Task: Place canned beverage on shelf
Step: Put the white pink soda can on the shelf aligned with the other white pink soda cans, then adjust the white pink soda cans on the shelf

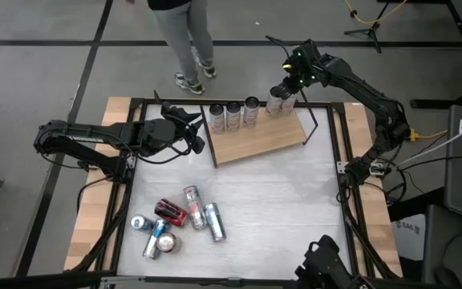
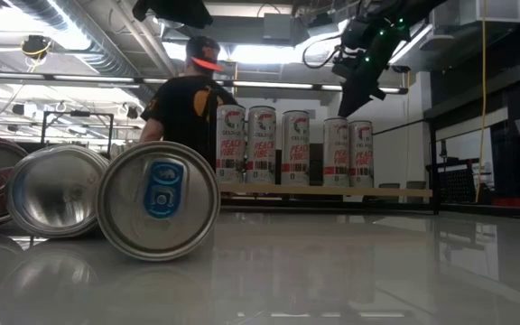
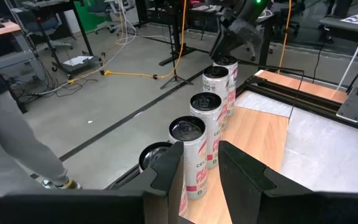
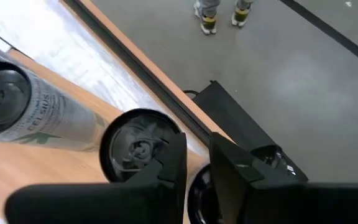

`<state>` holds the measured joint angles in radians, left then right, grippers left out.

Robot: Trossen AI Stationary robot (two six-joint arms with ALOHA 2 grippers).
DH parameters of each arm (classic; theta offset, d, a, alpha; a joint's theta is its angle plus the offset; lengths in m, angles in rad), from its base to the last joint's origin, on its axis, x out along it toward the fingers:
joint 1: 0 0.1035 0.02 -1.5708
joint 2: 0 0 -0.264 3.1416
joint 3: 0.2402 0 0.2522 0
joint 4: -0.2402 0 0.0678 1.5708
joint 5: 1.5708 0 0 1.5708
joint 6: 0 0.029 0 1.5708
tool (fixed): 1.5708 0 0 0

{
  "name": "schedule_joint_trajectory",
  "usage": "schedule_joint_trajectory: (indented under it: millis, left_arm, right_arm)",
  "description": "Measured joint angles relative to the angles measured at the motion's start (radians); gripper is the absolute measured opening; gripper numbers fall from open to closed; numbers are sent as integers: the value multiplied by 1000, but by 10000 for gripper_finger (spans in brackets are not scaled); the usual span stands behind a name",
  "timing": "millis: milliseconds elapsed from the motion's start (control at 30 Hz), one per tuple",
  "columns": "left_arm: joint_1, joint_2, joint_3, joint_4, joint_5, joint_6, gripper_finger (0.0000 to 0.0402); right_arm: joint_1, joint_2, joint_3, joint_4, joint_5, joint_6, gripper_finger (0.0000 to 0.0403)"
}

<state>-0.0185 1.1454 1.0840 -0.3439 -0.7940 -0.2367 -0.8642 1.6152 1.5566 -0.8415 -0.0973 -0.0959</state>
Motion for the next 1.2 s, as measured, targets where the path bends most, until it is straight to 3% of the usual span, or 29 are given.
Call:
schedule_joint_trajectory:
  millis: [200,400,533,667,900,1200]
  left_arm:
    - [0,0,0,0,0,0,92]
    - [0,0,0,0,0,0,92]
    - [0,0,0,0,0,0,92]
    - [0,0,0,0,0,0,92]
    - [0,0,0,0,0,0,92]
    - [0,0,0,0,0,0,92]
  right_arm:
    - [1,-19,0,5,9,10,66]
    - [22,-19,0,20,-159,20,66]
    - [92,-22,0,28,-153,18,66]
    - [177,-23,1,22,-109,12,66]
    - [289,-23,1,1,132,29,66]
    - [344,-23,1,-3,203,43,66]
